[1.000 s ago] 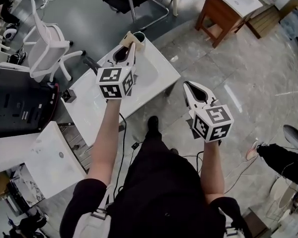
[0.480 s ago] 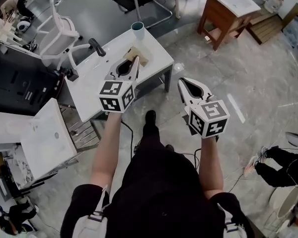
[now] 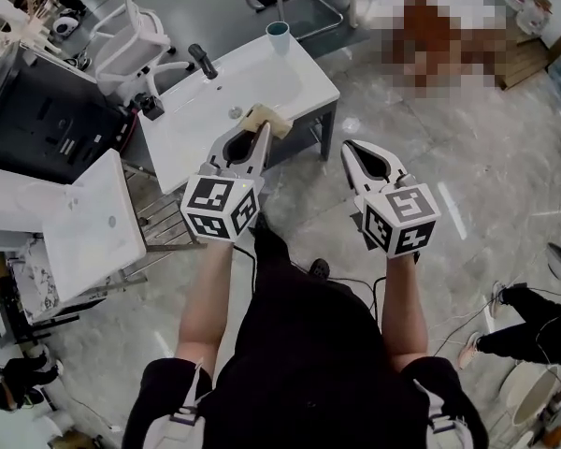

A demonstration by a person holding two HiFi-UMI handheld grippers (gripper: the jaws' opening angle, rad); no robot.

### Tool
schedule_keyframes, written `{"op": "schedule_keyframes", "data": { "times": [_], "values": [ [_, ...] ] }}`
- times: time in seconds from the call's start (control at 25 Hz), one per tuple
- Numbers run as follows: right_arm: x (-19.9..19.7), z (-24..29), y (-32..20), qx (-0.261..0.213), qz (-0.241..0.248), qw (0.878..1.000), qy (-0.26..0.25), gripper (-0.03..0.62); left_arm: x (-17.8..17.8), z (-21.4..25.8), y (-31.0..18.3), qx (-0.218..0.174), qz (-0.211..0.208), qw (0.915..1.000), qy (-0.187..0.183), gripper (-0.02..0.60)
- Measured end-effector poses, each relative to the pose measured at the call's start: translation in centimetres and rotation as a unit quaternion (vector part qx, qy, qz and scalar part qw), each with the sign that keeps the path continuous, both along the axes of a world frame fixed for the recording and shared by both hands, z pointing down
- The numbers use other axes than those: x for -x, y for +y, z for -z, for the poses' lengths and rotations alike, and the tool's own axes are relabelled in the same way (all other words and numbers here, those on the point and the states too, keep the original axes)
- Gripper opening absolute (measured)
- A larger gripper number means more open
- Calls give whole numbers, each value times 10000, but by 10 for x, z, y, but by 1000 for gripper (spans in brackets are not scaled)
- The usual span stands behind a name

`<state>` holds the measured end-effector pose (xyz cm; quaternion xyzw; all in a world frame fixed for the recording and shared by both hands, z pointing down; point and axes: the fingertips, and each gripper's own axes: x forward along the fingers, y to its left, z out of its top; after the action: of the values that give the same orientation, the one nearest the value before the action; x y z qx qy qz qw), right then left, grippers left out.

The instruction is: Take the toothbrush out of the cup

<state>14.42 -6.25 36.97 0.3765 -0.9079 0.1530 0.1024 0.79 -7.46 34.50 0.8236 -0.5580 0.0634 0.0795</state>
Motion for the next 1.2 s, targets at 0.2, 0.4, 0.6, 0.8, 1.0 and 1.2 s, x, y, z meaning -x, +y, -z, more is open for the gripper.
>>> {"op": "schedule_keyframes", "data": {
  "times": [0.2,0.4,0.6,0.8,1.0,1.2],
  "values": [
    [18,9,13,-148,221,9996,76,31,9,11,25,-33,50,9993,371,37],
    [30,15,23,-236,267,9993,136,31,17,19,38,-46,66,9983,576,37],
    [42,15,32,-275,195,9993,189,31,27,16,47,0,37,9979,646,37],
    [51,20,45,-309,141,9993,185,31,36,16,56,23,-1,9977,681,37],
    [55,22,50,-367,88,9991,199,31,42,14,61,41,-45,9974,717,37],
    [57,26,53,-403,73,9988,254,31,45,14,64,66,-35,9970,768,37]
  ]
}}
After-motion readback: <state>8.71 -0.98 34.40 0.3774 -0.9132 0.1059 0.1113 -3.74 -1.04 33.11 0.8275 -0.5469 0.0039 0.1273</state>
